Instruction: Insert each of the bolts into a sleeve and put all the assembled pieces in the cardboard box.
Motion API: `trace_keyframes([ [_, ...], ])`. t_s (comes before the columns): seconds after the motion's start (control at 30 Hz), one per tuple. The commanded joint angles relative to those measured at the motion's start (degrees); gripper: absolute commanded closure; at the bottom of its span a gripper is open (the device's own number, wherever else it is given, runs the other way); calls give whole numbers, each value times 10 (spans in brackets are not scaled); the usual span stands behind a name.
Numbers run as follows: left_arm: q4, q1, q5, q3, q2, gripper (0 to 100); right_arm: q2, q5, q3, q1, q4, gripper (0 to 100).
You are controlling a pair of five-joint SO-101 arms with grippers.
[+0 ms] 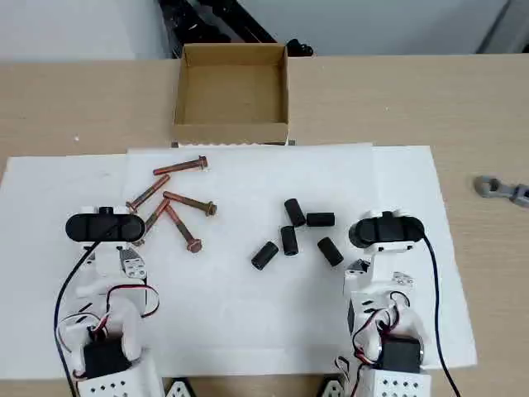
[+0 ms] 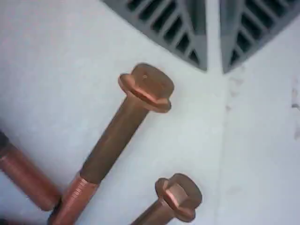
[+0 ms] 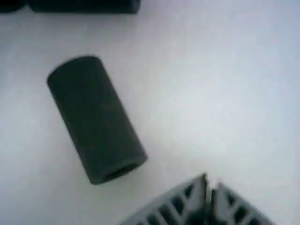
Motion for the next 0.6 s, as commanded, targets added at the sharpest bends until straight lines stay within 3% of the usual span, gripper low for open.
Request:
trace_keyframes([
  [0.0,-10,4,2,-2,-8,994,-6,6,-3,-5,-16,991],
  [0.27,4,4,-21,-5,-8,994,-5,7,-2,-13,-19,992],
  [0.43,11,23,-116,0,-7,994,-5,-3,-3,-9,-16,994],
  [0.57,40,81,-239,9,-7,994,-4,-31,-7,-9,-18,995],
])
